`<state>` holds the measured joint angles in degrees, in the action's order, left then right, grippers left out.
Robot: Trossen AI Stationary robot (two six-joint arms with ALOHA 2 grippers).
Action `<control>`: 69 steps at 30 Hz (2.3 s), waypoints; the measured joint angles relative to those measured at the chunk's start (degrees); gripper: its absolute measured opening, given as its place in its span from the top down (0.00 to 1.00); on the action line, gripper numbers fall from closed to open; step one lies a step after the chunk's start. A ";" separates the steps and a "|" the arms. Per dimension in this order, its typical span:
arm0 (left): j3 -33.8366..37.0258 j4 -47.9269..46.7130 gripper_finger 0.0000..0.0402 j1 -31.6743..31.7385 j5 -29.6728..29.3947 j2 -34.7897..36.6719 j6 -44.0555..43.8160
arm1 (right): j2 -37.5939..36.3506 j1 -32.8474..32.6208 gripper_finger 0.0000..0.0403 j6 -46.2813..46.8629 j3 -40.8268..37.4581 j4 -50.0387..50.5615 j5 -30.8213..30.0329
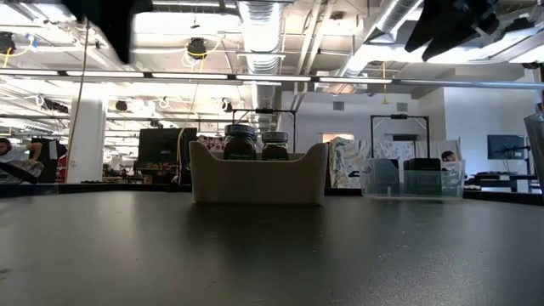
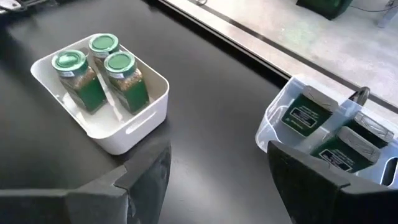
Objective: Sort spices by type
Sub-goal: Put the black seasoning can into the transparent bin
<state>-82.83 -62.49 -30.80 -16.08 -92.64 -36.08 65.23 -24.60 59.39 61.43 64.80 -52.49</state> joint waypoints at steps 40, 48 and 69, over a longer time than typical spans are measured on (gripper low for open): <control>-3.37 -8.32 0.21 -16.79 17.30 -9.69 -14.31 | 0.29 0.00 0.27 0.12 0.00 0.95 -0.16; -2.08 -8.71 0.21 -16.80 17.32 -9.75 -14.19 | 3.26 0.00 0.27 0.11 0.00 1.11 -0.24; -2.07 -8.50 0.21 -16.55 19.03 -12.31 -13.36 | 4.18 0.00 0.27 -0.97 -0.02 1.19 -0.20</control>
<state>-84.90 -70.98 -47.35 2.95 -104.95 -49.44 69.41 -24.60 58.41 61.41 66.00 -52.69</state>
